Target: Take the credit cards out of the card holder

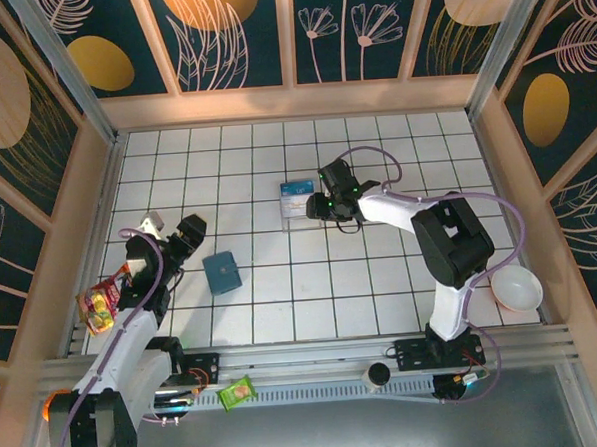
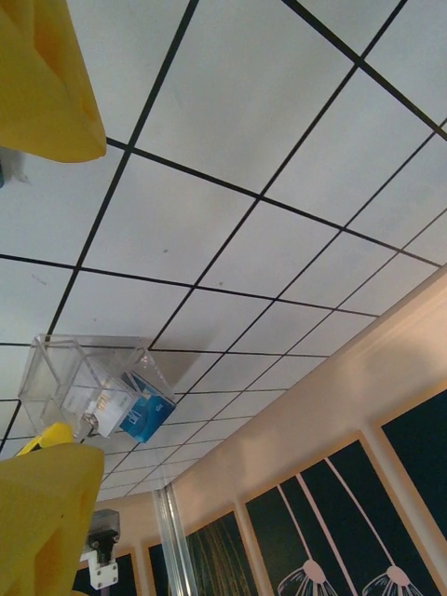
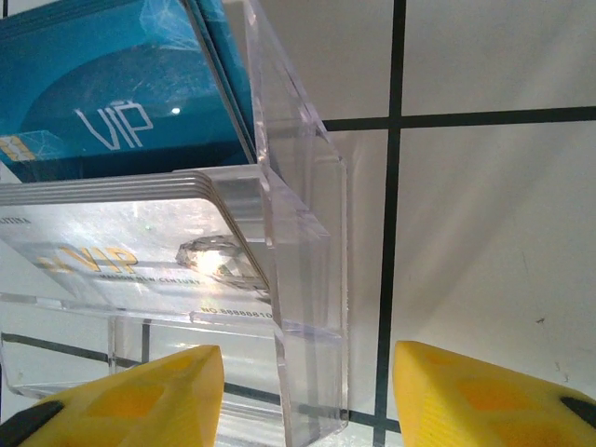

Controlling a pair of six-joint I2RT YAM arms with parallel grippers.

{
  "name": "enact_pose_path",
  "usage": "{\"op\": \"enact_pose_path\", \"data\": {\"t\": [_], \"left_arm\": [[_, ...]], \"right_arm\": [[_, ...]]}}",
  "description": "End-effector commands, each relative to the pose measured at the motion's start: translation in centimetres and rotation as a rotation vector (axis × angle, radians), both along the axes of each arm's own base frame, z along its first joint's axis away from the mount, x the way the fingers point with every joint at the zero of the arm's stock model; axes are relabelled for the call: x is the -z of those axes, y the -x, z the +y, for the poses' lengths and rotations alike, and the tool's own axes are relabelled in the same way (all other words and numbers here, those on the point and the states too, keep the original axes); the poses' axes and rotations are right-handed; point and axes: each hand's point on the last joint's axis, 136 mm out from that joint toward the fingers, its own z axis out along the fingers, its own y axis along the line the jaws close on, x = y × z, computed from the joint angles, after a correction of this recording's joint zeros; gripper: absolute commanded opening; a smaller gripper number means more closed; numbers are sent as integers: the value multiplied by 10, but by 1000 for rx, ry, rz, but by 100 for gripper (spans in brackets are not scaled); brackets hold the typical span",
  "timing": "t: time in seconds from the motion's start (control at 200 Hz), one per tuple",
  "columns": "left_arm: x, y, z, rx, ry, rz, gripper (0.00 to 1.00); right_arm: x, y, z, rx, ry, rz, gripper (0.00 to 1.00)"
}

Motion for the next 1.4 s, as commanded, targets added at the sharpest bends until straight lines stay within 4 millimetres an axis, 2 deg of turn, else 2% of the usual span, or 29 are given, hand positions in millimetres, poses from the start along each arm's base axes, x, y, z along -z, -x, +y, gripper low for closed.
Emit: {"op": "enact_pose_path", "data": {"t": [0.0,0.335,0.445,0.54,0.59,0.686,0.781,0.806,0.861,0.946,1.086,1.211,1.321,1.396], "left_arm": [[6,4,-1,8,-8,18,79],[12,4,-1,10,-14,28,79],[14,5,-1,14,-10,35,78],[19,8,2,-3,-17,60,78],[22,11,4,-17,-25,71,80],[25,15,9,-42,-36,81,86],[26,17,13,-70,-37,76,93],[25,18,15,-77,-36,76,98],[25,18,17,-94,-36,74,99],[19,18,21,-116,-43,61,99],[7,20,27,-149,-54,31,99],[3,22,30,-162,-65,20,99],[3,23,31,-166,-64,19,99],[4,22,30,-165,-59,17,99]], "right_arm": [[-12,2,7,26,-67,-17,51],[-16,16,19,-1,-113,-14,49],[-15,18,16,10,-96,-14,49],[-26,18,6,41,-56,-75,56],[-38,22,9,25,-47,-118,58],[-60,38,30,-70,-46,-199,62],[-76,69,77,-244,-73,-261,64],[-78,74,86,-271,-77,-270,64],[-76,95,117,-385,-127,-247,64],[-68,118,154,-491,-180,-202,64],[-48,144,199,-580,-246,-120,65],[-29,153,218,-575,-238,-67,63],[-13,155,220,-551,-198,-31,61],[-10,157,221,-550,-200,-22,60]]}}
